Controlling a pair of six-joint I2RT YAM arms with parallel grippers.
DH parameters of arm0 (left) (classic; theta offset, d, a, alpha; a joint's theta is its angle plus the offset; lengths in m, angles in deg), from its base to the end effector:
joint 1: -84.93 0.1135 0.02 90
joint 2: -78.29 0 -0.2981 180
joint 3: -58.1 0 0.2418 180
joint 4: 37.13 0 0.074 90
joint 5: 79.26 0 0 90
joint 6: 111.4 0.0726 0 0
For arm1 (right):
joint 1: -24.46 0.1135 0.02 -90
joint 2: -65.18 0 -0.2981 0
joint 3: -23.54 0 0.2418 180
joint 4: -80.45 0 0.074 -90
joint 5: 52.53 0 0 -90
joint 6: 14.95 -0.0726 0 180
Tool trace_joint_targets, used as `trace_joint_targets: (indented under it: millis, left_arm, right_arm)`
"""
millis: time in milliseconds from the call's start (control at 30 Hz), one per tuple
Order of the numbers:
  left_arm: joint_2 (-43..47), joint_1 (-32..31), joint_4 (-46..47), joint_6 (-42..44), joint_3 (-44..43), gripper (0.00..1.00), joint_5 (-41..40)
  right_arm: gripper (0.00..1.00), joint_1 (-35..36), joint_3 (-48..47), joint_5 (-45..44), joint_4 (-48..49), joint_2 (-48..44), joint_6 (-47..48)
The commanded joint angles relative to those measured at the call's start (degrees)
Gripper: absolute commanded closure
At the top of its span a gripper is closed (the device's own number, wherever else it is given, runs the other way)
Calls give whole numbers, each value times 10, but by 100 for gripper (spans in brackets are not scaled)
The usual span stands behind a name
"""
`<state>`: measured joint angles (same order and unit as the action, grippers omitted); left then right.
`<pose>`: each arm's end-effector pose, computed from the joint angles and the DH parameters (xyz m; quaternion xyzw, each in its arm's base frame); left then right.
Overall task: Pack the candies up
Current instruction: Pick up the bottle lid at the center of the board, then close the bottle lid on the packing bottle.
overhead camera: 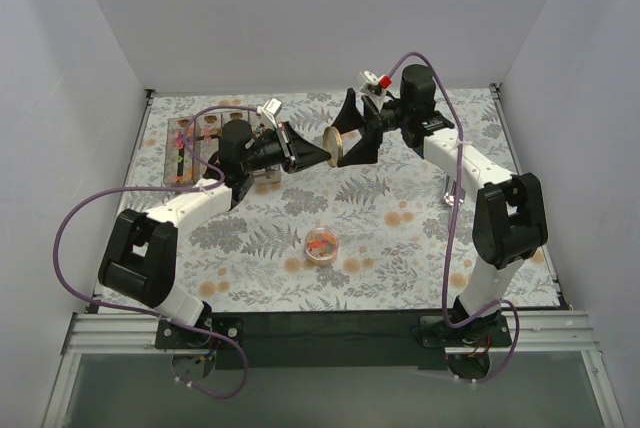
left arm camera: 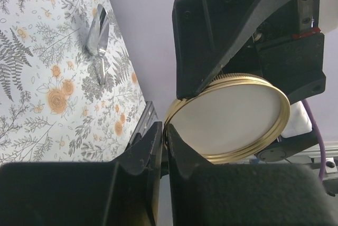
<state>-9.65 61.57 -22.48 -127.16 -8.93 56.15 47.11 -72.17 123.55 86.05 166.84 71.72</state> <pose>0.3094 -0.1900 0.3115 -0.2586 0.6866 -0.6795 0.0049 0.3410 0.2208 0.3799 -0.5613 0.4303 0.5875 0.3932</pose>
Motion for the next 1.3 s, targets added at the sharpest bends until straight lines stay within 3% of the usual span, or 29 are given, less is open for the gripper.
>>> trace_joint_targets:
  millis: [0, 33, 167, 233, 267, 433, 700, 800, 833, 867, 933, 1067, 1267]
  left_arm:
    - [12, -2, -8, 21, 13, 92, -4]
    - [12, -2, -14, 23, 14, 80, -5]
    - [22, -2, -38, 52, 16, 55, -15]
    - [32, -2, -72, 73, 13, 49, -37]
    - [44, -1, -84, 96, 13, 41, -48]
    - [103, 3, -194, 196, 6, 27, -139]
    - [200, 4, -387, 373, -24, 27, -405]
    - [232, 4, -419, 426, -15, 27, -470]
    - [247, 4, -428, 439, -3, 27, -508]
    - [254, 4, -431, 457, 3, 27, -524]
    - [269, 4, -433, 474, 27, 27, -570]
    - [309, 4, -423, 504, 72, 26, -620]
    - [348, 3, -385, 523, 146, 26, -668]
  right_arm:
    - [29, 5, -21, 39, 21, -2, -15]
    - [31, 5, -18, 37, 21, -5, -18]
    - [33, 3, -7, 22, 21, -13, -22]
    - [34, 0, 5, 12, 19, -20, -26]
    - [36, -2, 9, -7, 18, -23, -27]
    - [43, -9, 49, -30, 15, -45, -46]
    - [43, -13, 189, -132, -2, -127, -60]
    - [44, -9, 197, -198, -113, -155, 7]
    - [44, 3, 182, -230, -231, -159, 74]
    - [44, 8, 168, -307, -285, -161, 103]
    - [44, 29, 127, -365, -435, -156, 160]
    - [44, 70, 101, -514, -565, -163, 170]
    - [44, 142, 16, -648, -744, -123, 130]
